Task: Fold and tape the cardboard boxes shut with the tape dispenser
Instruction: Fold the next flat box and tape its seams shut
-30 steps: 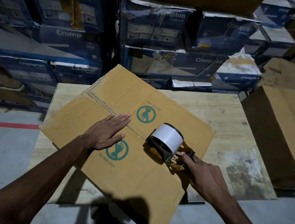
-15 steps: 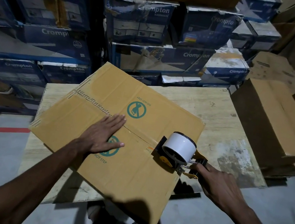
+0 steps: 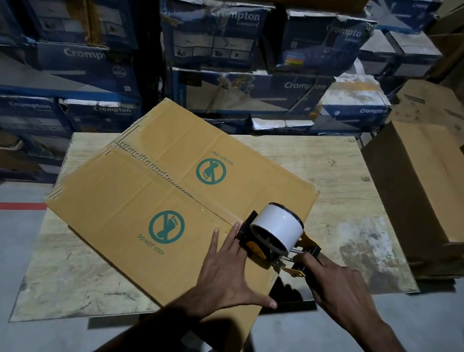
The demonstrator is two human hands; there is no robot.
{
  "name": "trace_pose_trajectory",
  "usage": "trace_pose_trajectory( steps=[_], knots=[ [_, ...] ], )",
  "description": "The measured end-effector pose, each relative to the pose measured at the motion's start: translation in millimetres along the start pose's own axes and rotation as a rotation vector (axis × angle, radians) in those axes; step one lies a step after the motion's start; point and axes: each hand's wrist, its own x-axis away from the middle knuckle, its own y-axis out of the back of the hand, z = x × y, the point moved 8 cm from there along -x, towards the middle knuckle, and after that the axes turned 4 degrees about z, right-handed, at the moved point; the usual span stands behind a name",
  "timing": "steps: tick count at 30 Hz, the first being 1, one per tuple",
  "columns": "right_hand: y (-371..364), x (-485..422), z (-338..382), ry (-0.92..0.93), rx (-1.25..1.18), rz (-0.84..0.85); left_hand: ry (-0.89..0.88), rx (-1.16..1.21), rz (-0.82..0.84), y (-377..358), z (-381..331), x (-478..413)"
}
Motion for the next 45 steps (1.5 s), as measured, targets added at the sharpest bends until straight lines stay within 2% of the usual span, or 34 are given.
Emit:
trace_pose_trajectory(
  steps=[9,17,26,37,45],
  knots=[
    [-0.1,-22.4,21.3,0.026,0.006,0.019,0.004,-0.038,-0.054,14.8,28.4,-6.6],
    [28.2,-66.4,72.8,0.073,-0.058,-0.087,-0.017,-0.098,-0.073,42.6,84.8,-15.7],
    [25.7,-44.0,40.6,0.077,-0.018,-0.05,-0.034,-0.145,-0.055,38.9,85.0,-15.1],
    [9.1,8.5,-14.2,0.092,-0.038,-0.039,-0.241,-0.225,-0.023,31.4,70.3,-16.7],
    [-32.0,18.6,-33.3,0.086,-0.086,-0.01,-0.269,-0.256,0.011,28.2,67.0,-17.9]
  ],
)
